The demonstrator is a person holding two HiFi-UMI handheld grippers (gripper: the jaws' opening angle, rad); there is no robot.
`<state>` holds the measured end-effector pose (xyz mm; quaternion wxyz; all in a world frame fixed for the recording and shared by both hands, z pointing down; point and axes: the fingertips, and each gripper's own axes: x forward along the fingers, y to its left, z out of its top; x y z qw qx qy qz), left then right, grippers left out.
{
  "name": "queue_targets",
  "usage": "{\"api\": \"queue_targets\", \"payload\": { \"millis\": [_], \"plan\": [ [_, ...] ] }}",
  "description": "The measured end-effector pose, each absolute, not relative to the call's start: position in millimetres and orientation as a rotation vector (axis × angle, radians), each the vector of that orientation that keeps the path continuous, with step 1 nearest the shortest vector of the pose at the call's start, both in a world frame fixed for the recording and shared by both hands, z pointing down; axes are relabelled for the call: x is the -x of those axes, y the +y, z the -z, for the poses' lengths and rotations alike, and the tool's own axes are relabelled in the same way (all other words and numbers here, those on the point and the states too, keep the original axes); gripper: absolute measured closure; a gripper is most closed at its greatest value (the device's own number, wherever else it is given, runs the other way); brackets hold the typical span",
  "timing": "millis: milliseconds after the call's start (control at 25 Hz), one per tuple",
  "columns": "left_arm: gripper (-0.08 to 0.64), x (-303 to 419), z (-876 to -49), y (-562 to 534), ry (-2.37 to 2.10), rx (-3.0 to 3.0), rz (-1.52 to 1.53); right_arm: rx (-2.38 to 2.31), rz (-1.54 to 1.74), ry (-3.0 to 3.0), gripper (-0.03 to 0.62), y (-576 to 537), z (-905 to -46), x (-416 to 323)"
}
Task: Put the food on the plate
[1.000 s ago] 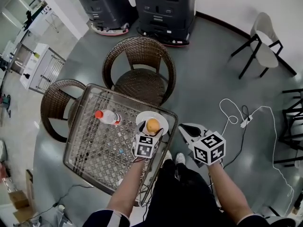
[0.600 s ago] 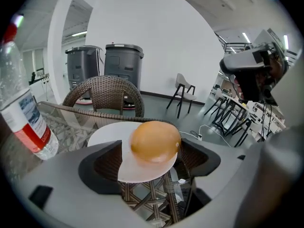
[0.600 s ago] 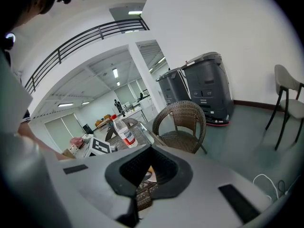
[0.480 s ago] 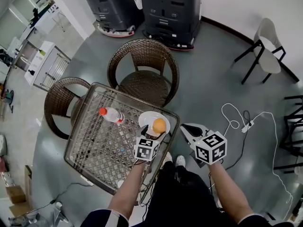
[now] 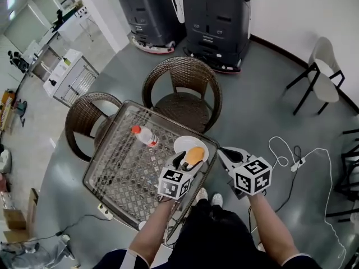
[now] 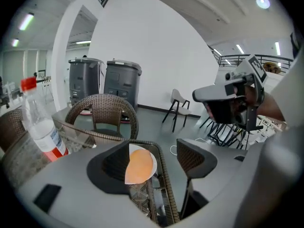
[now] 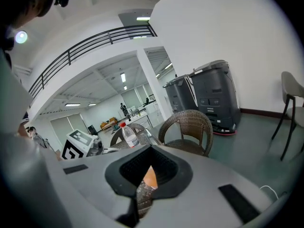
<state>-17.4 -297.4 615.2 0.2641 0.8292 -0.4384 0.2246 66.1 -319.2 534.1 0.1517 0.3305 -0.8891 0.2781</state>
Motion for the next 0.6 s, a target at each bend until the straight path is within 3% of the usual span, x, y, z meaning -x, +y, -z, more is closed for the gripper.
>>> {"api": "queue_targets", "payload": {
  "millis": [480,600],
  "plan": [
    [0.546,27.8,-492.8,-291.8,-1.301,-2.424,-0.370,-0.795,-0.615,-2.780,0.589,-312.5,-462.0,-16.9],
    [0.551,32.9,-468.4,-289.1,-1.322,-2.456,-0.338,-0.764,-0.538,-2.814,0.589,-309.7,-444.5,-5.1]
  ]
}}
